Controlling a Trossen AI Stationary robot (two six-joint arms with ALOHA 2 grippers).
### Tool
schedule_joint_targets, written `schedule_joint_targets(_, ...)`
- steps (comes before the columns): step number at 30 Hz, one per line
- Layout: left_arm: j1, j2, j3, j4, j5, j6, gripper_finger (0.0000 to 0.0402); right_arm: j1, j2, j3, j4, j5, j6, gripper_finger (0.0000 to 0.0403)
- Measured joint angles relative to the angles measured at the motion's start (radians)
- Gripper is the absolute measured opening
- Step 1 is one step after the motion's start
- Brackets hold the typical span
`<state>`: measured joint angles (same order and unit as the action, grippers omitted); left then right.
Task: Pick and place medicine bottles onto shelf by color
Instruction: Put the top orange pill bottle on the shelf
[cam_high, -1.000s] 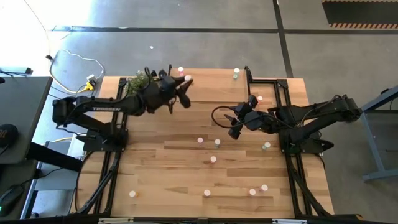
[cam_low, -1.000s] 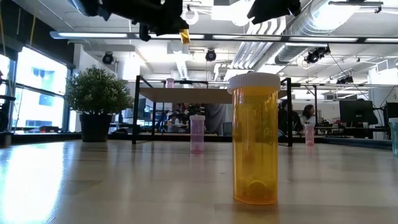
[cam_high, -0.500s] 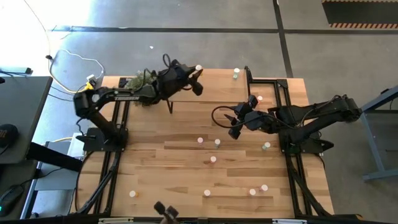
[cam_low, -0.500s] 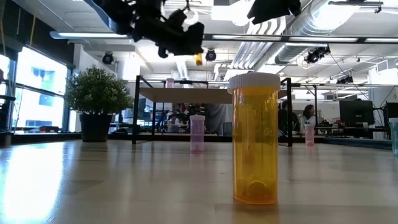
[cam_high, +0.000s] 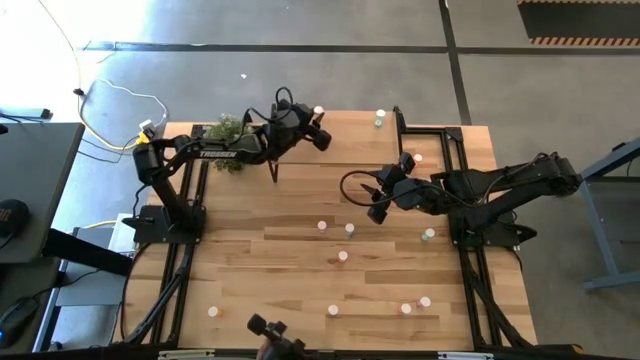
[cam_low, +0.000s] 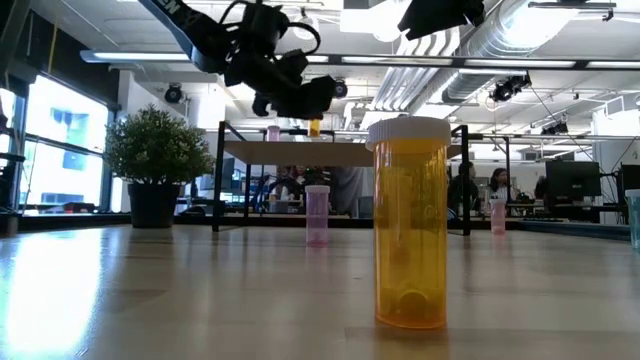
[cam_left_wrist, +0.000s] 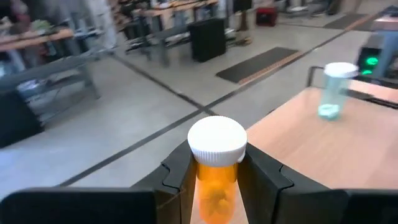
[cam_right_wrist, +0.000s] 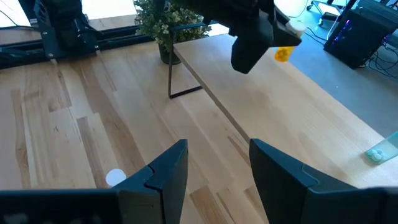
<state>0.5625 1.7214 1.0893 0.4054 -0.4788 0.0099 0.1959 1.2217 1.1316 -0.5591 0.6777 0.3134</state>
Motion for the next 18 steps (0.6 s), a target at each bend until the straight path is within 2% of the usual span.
schedule_joint_targets(6,-0.012,0.000,0.000,-0.019,-0.019,-0.066,0.0090,0.000,0.000,0.000,0.002,0.000,0.000,0.0163)
schedule_joint_targets(11,-0.038,0.000,0.000,-0.028,-0.118,-0.067,0.0090,0.000,0.000,0.000,0.002,0.000,0.000,0.0163)
schedule_joint_targets(18,-0.042,0.009,0.000,-0.028,-0.136,-0.115,0.0090,0.000,0.000,0.000,0.002,0.000,0.003,0.0163)
